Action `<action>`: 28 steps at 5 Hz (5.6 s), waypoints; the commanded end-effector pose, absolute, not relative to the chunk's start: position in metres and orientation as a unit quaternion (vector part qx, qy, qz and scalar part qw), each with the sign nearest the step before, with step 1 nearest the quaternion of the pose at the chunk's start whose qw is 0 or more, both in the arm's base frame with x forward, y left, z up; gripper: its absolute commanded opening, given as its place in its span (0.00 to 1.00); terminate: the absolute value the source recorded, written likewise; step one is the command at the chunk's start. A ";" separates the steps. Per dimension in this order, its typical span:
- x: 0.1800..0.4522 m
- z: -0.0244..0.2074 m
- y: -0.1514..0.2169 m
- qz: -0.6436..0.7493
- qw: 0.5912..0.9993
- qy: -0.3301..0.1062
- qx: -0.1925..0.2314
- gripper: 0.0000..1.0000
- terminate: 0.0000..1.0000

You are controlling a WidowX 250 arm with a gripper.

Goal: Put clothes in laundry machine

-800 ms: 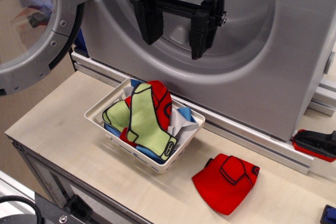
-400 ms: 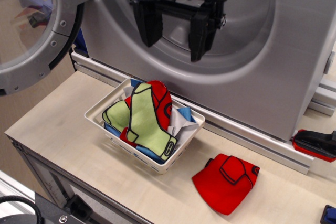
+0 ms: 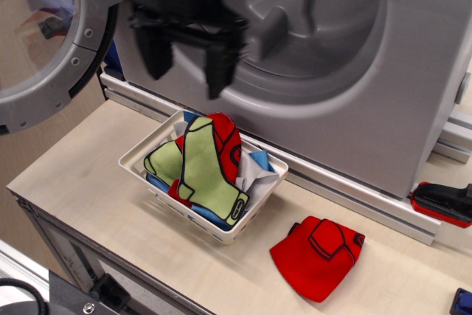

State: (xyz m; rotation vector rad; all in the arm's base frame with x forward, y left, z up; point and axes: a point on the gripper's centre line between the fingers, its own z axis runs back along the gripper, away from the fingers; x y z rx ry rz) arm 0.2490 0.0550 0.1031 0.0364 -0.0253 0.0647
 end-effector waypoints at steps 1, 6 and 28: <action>0.258 0.083 0.099 0.020 0.998 -0.052 0.028 1.00 0.00; 0.254 -0.009 0.072 -0.001 0.999 -0.022 -0.026 1.00 0.00; 0.280 0.157 0.061 -0.050 0.958 -0.280 -0.029 1.00 1.00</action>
